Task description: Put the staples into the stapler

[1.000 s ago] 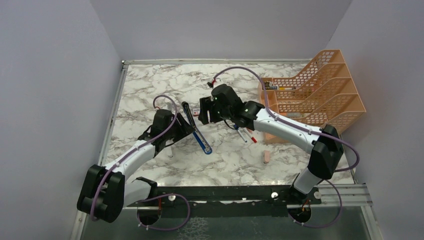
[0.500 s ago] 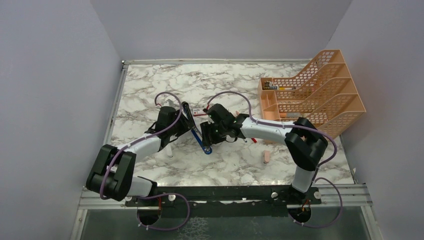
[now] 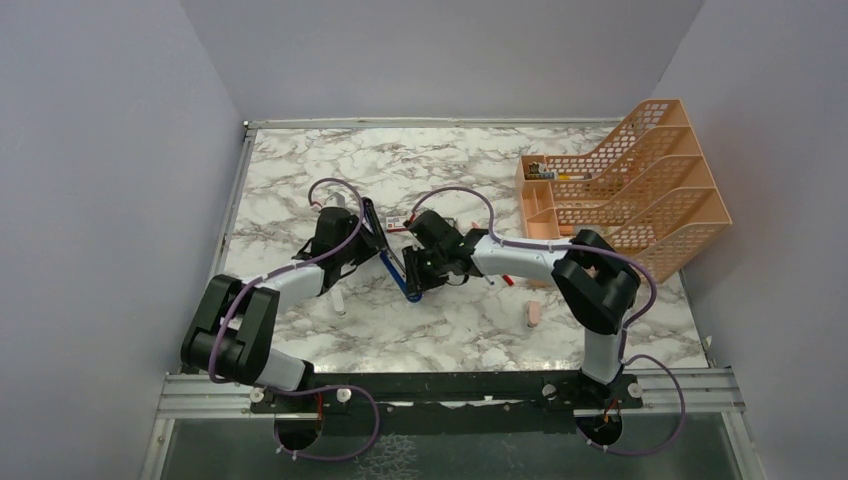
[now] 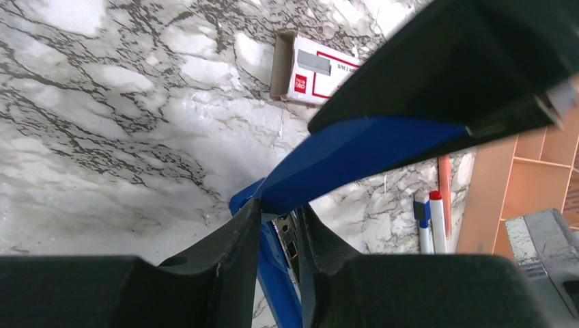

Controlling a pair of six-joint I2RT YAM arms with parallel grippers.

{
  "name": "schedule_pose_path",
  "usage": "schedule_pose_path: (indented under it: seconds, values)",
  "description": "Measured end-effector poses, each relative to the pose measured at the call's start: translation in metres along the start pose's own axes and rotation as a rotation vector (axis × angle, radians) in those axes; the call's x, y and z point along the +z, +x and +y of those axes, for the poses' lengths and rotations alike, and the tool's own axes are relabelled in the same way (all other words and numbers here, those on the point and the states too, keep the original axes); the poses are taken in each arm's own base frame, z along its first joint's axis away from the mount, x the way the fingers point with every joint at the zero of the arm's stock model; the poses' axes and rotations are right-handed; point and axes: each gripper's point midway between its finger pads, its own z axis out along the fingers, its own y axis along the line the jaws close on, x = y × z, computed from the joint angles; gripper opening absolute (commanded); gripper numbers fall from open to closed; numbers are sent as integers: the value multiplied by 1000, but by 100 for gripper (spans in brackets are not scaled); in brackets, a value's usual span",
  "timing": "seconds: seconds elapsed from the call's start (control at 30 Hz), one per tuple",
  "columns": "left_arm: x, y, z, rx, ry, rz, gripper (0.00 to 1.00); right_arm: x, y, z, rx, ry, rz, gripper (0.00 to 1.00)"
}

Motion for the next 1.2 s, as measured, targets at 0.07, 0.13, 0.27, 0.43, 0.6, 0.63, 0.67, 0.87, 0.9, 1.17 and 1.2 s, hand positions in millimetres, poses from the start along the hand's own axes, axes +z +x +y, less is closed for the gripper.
schedule_pose_path:
  seconds: [0.07,0.13,0.27,0.43,0.6,0.63,0.67,0.87,0.9,1.17,1.2]
  values:
    - [2,-4,0,-5,-4,-6,26,3,-3,2,9,-1,-4,31]
    - [4,-9,0,-9,-9,-10,26,6,-7,3,14,-3,-11,31]
    - [7,-18,4,-31,-29,-16,28,9,-15,5,20,-1,-29,31]
    - [7,-21,9,-50,-38,-14,43,10,-20,4,20,11,-47,39]
    - [0,-18,7,-42,-44,21,50,9,-26,4,26,22,-64,50]
    - [-4,-18,5,-34,-41,25,51,8,-27,4,25,25,-68,52]
    - [-7,-19,4,-26,-39,25,52,7,-27,4,25,28,-70,53]
    - [-36,-27,-3,24,-56,16,59,-16,-41,13,16,15,-125,58]
    - [-42,-31,-3,36,-70,3,62,-22,-45,17,11,7,-140,59]
    - [-112,-102,-22,162,-174,-238,76,-42,-40,59,-78,-12,-207,70]
    - [-125,-116,-29,182,-179,-284,76,-40,-34,68,-95,-17,-202,70]
